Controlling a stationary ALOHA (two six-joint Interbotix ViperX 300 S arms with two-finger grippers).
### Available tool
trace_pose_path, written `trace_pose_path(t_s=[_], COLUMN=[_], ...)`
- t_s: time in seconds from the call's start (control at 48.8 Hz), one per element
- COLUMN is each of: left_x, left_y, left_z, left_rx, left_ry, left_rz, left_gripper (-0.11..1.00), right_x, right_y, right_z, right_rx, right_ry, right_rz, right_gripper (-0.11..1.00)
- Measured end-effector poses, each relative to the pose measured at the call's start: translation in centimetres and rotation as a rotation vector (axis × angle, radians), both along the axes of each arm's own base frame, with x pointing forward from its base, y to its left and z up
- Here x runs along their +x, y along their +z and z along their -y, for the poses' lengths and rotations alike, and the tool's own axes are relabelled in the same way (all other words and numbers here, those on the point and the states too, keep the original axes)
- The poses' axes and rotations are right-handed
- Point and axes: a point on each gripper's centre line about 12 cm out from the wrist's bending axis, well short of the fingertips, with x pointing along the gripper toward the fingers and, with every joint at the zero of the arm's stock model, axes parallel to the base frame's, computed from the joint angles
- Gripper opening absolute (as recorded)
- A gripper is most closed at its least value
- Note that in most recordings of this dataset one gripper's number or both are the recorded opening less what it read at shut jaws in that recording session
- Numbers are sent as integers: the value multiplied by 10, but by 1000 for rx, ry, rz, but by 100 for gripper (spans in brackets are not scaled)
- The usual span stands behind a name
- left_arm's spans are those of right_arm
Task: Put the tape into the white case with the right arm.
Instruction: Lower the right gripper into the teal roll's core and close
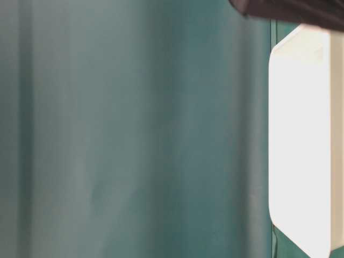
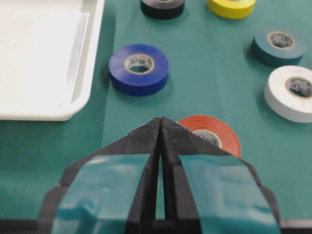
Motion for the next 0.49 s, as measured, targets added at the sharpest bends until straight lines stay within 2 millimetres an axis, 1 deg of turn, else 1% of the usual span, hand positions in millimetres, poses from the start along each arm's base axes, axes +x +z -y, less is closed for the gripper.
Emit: trace_pose_path(t_s=[0.287, 0.348, 0.491], left_x=[-1, -1, -1], left_y=[-2, -4, -7], left_z=[0, 0, 0], left_rx=[-1, 0, 0], left_ry=[2, 2, 2], left_rz=[-5, -5, -6], left_gripper=[0, 0, 0], right_x=[48, 55, 66], right_y=[-14, -16, -21], right_z=[-16, -18, -22], right_rx=[-2, 1, -10], right_ry=[0, -2, -4], right_rz=[-4, -3, -24], right_gripper=[64, 64, 64])
